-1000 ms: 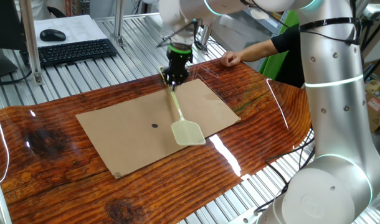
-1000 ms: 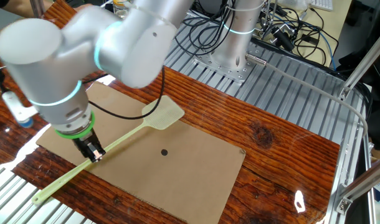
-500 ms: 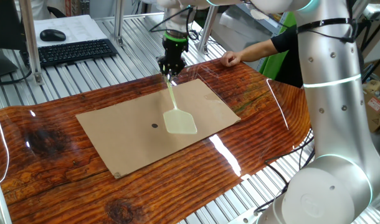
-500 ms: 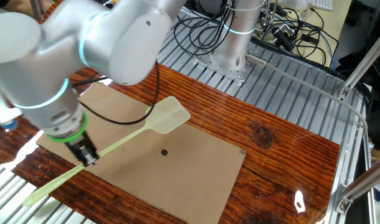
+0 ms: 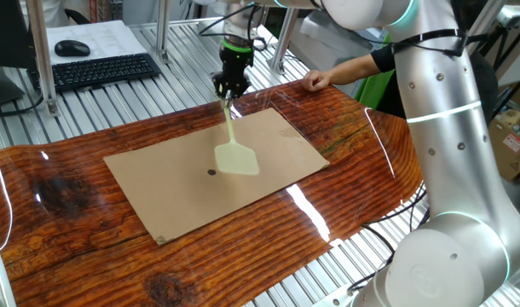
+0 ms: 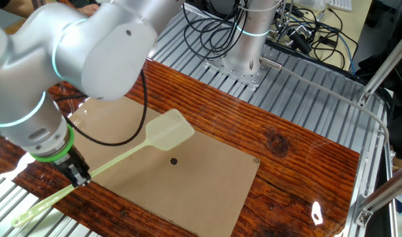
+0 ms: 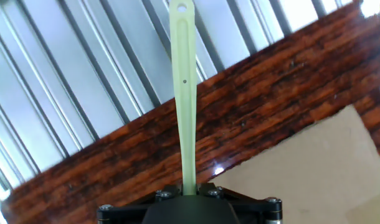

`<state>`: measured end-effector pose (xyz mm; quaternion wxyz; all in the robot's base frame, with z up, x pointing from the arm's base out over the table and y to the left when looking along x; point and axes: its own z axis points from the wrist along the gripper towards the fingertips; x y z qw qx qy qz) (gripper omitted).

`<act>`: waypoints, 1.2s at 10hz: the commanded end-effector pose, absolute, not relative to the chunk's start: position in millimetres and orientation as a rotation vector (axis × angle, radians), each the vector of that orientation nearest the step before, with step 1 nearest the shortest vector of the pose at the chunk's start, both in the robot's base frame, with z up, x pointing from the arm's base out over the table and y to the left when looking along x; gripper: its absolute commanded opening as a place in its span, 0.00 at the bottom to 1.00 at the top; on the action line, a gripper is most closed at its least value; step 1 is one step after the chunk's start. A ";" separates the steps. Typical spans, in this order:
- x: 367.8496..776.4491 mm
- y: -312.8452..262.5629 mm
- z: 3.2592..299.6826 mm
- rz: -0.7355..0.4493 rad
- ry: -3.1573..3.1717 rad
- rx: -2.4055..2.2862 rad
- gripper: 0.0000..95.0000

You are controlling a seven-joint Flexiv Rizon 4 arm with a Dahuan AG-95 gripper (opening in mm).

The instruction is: Swat with a flyswatter

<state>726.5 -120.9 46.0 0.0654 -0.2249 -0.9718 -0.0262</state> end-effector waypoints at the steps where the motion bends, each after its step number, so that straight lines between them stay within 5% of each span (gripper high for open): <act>1: 723.2 -117.4 43.1 -0.076 -2.957 -0.727 0.00; 7: 732.0 -114.0 15.0 -0.071 -3.058 -0.765 0.00; 8: 733.1 -114.2 14.1 -0.064 -3.052 -0.763 0.40; 9: 733.3 -112.6 15.2 -0.059 -3.045 -0.779 0.60; 12: 733.2 -99.1 23.6 -0.044 -3.020 -0.808 0.60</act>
